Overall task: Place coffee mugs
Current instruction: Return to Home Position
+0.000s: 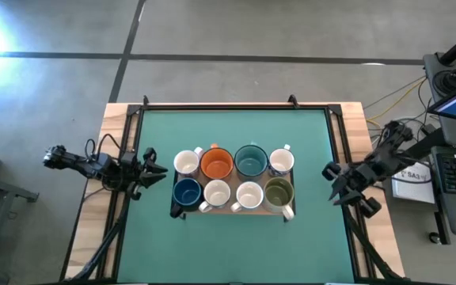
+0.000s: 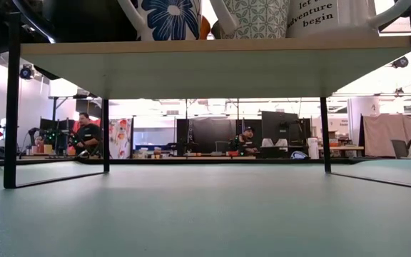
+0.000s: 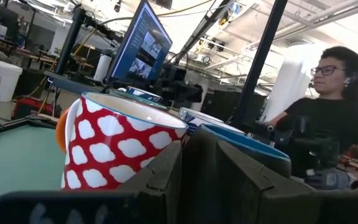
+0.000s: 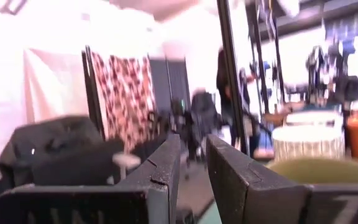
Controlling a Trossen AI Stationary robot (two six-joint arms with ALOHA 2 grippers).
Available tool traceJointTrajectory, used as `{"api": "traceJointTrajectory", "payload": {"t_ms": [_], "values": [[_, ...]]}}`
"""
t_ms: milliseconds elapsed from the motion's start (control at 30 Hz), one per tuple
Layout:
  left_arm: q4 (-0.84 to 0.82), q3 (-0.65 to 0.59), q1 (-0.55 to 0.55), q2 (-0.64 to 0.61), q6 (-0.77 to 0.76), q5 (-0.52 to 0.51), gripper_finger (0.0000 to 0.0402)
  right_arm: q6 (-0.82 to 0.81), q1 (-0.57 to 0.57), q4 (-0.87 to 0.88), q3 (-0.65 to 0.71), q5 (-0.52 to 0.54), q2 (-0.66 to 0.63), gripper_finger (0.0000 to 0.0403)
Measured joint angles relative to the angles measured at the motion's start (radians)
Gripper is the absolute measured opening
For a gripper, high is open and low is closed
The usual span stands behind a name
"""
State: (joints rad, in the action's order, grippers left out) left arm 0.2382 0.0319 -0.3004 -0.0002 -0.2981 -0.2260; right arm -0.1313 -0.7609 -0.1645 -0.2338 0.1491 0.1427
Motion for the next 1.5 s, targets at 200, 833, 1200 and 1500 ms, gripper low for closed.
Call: {"api": "traceJointTrajectory", "payload": {"t_ms": [200, 833, 1200, 1500], "values": [[0.0, 0.0, 0.0, 0.0, 0.0, 0.0, 0.0082, 0.067, 0.0, -0.196, 0.107, -0.043, -0.037, 0.0068], [0.0, 0.0, 0.0, 0.0, 0.0, 0.0, 0.0082, 0.196, 0.0, -0.208, 0.221, -0.154, -0.068, 0.0068], [0.0, 0.0, 0.0, 0.0, 0.0, 0.0, 0.0082, 0.149, 0.0, -0.207, 0.221, -0.149, -0.067, 0.0068], [0.0, 0.0, 0.0, 0.0, 0.0, 0.0, 0.0082, 0.131, 0.0, -0.207, 0.221, -0.149, -0.067, 0.0068]]}}
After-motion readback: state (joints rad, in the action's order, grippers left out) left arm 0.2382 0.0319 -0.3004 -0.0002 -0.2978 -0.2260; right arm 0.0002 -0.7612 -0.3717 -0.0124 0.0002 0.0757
